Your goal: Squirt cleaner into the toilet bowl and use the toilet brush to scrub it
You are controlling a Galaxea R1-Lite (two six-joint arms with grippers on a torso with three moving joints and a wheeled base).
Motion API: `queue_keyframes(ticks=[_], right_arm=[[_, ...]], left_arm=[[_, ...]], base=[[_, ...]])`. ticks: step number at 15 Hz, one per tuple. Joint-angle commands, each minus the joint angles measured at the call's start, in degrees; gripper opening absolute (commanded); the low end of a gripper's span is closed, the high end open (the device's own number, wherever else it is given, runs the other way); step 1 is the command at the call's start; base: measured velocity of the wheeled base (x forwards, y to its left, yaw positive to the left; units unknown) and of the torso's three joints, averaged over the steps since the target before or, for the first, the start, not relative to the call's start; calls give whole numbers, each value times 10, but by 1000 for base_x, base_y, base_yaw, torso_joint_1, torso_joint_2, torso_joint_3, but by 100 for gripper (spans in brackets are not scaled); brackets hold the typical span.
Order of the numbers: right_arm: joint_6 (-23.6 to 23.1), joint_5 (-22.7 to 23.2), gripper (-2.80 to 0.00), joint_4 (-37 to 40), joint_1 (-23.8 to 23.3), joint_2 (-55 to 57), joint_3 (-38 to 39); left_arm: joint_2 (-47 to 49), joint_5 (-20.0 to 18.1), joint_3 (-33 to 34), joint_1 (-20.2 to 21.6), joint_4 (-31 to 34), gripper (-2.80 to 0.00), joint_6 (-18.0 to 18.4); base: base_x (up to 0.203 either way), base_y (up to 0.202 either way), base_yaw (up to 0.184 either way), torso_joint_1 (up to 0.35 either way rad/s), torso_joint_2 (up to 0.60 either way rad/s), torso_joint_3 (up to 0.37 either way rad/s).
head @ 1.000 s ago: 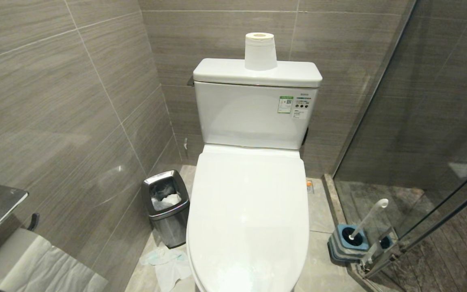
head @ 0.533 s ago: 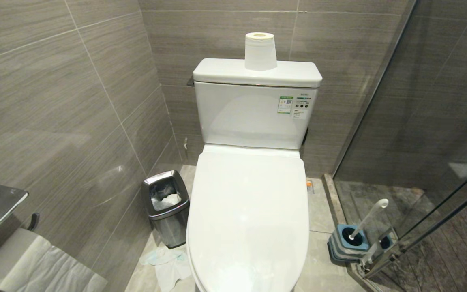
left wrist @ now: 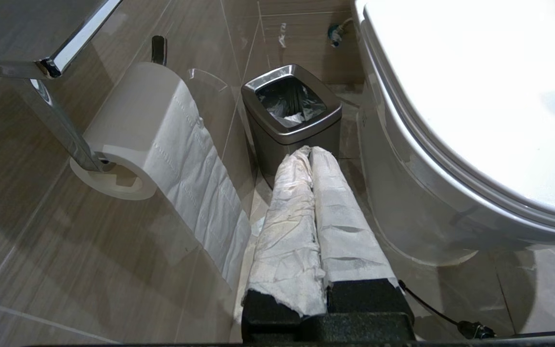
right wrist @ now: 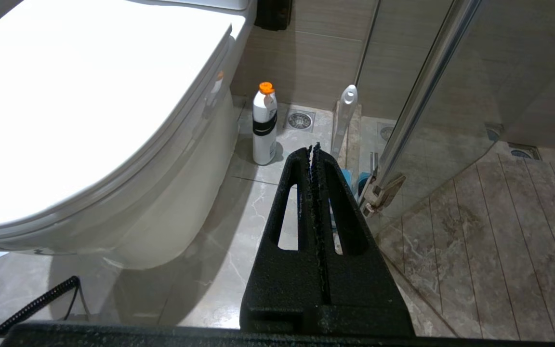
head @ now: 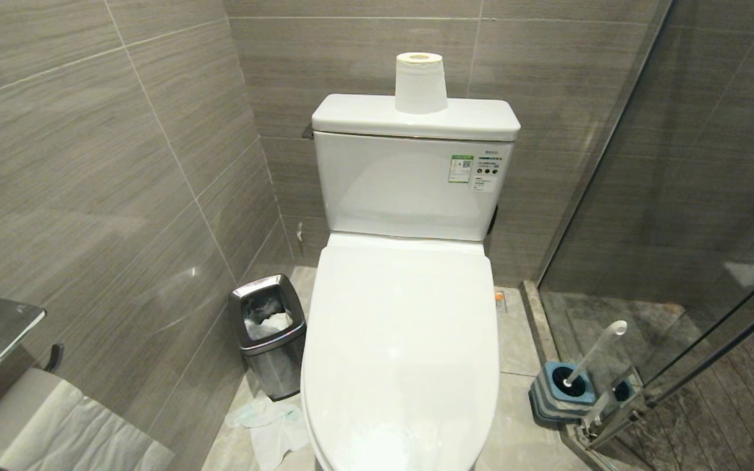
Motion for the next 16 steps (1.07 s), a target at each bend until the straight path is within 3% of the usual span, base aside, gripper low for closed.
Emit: queue_keyframes(ticks=[1,16], right_arm=[[0,0,-280,0,0,0,1],[0,0,-280,1,0,0,1]], left_arm=[[1,0,0,0,0,-280,0],[1,0,0,0,0,-280,0]], base=[[0,0,0,0,0,0],[0,0,0,0,0,0]])
